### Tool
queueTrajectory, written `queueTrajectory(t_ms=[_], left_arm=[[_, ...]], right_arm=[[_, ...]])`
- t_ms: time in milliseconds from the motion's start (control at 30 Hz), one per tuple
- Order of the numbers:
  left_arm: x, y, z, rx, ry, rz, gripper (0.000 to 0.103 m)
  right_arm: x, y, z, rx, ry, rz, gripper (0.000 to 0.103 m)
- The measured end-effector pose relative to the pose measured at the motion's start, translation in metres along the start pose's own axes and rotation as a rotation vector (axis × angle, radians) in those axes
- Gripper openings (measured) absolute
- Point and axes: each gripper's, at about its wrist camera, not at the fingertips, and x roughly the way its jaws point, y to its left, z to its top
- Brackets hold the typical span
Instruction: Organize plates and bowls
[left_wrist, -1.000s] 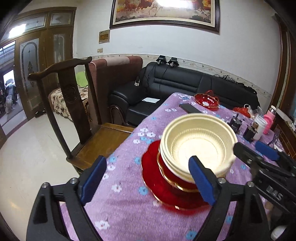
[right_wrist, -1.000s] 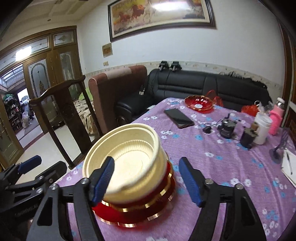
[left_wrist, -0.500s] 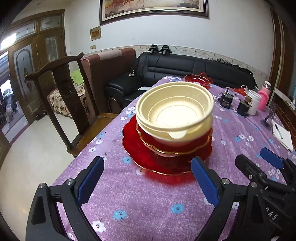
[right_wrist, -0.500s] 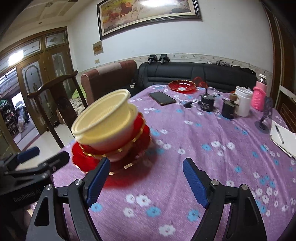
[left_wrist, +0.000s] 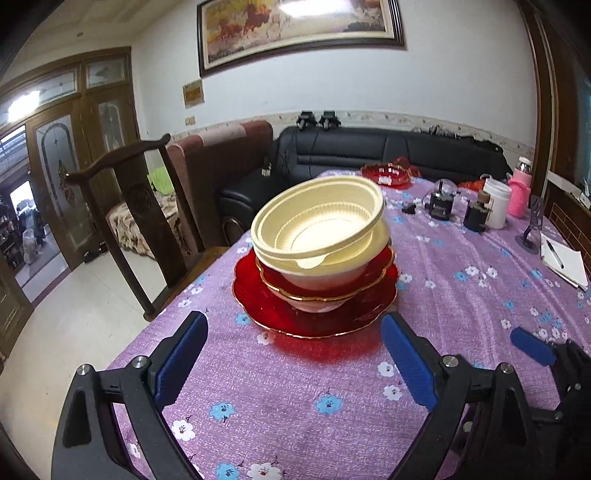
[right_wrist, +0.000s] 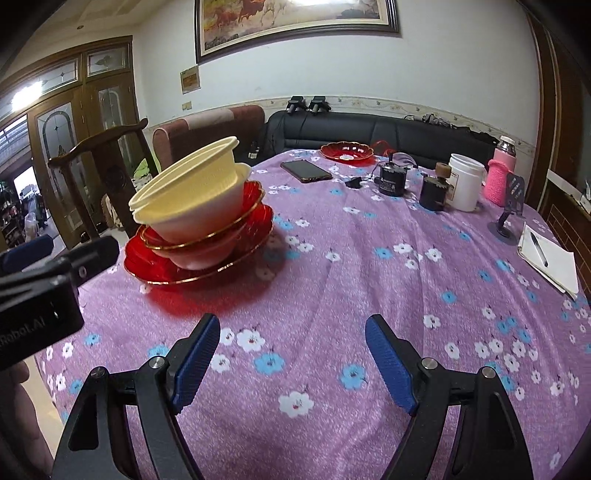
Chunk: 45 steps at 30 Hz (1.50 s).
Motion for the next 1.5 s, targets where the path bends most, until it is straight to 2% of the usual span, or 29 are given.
queueTrajectory(t_ms=[133, 333, 600, 733, 767, 800, 933, 1067, 1333, 1500], left_arm=[[-0.004, -0.005, -0.003, -0.004, -0.022, 0.009, 0.095], [-0.001, -0.01, -0.007, 0.005, 0.001, 0.003, 0.096], [0.005, -0.013, -0.015, 0.006, 0.037, -0.033, 0.096], [-0.008, -0.003, -0.017, -0.023, -0.046, -0.011, 0.096], [-0.014, 0.002, -0.015, -0.043, -0.09, -0.004, 0.097], [-0.023, 0.008, -0.014, -0.069, -0.141, 0.003, 0.103], [-0.042, 0.023, -0.013, -0.15, -0.258, -0.001, 0.103], [-0.027, 0.025, 0.002, -0.114, -0.172, -0.083, 0.103], [0.002, 0.036, -0.001, -0.14, -0.019, -0.01, 0.103], [0.019, 0.046, -0.003, -0.164, 0.05, -0.02, 0.103]], right_arm=[[-0.001, 0.001, -0.005, 0.028, 0.003, 0.019, 0.085], [-0.002, 0.009, -0.009, 0.067, -0.019, 0.007, 0.085], [0.005, 0.005, -0.011, 0.11, 0.02, -0.023, 0.085], [0.008, 0.007, -0.012, 0.114, 0.03, -0.026, 0.085], [0.008, 0.008, -0.012, 0.113, 0.031, -0.023, 0.085], [0.008, 0.009, -0.012, 0.11, 0.03, -0.018, 0.085], [0.006, 0.019, -0.011, 0.084, 0.012, -0.007, 0.085], [0.009, 0.028, -0.008, 0.053, 0.024, -0.005, 0.085], [0.017, 0.053, 0.013, -0.05, 0.041, 0.001, 0.085], [0.018, 0.068, 0.016, -0.081, 0.038, 0.025, 0.086]])
